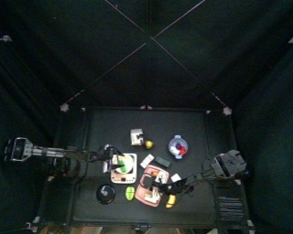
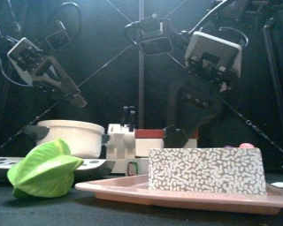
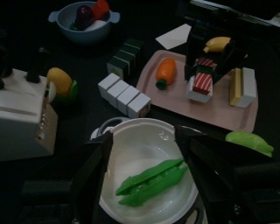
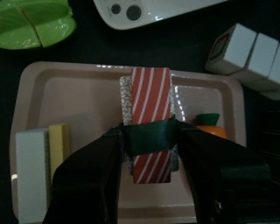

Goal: Unwrap sushi

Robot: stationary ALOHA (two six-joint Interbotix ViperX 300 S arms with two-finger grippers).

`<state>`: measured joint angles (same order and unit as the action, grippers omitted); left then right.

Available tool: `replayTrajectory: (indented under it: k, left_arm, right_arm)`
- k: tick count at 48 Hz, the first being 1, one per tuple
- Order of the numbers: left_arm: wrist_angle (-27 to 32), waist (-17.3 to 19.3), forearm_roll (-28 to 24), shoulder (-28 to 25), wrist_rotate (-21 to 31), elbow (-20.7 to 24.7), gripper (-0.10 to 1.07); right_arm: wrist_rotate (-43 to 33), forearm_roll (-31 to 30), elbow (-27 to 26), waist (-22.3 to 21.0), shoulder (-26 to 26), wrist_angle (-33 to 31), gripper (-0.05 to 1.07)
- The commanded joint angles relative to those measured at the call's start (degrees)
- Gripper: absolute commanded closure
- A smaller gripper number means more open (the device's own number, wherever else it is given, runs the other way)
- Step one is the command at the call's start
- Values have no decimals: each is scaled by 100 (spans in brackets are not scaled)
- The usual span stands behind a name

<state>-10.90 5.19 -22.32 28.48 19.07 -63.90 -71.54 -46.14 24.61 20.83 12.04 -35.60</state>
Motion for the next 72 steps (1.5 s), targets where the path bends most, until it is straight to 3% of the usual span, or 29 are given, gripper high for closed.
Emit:
replayTrajectory:
  k: [1,16,37,53,72]
  left_arm:
    - [-35,9,-9,9,-9,88,5]
    - [-369,-246,-404,-79,-26,167,4]
    - [-1011,-413,-1116,-1011,-18,659,0]
    - [-1063,-422,-1134,-1819,-18,1195,0]
    - [-1099,-439,-949,-2136,-9,1485,0]
  right_arm:
    - [-9,-237,-185,-123,-431,-149,46]
    - [-9,-712,-439,-457,-659,-211,46]
    - [-9,-879,-633,-527,-554,-105,47]
    - [-9,-879,-650,-571,-404,0,47]
    - [-9,-879,-650,-650,-396,9,47]
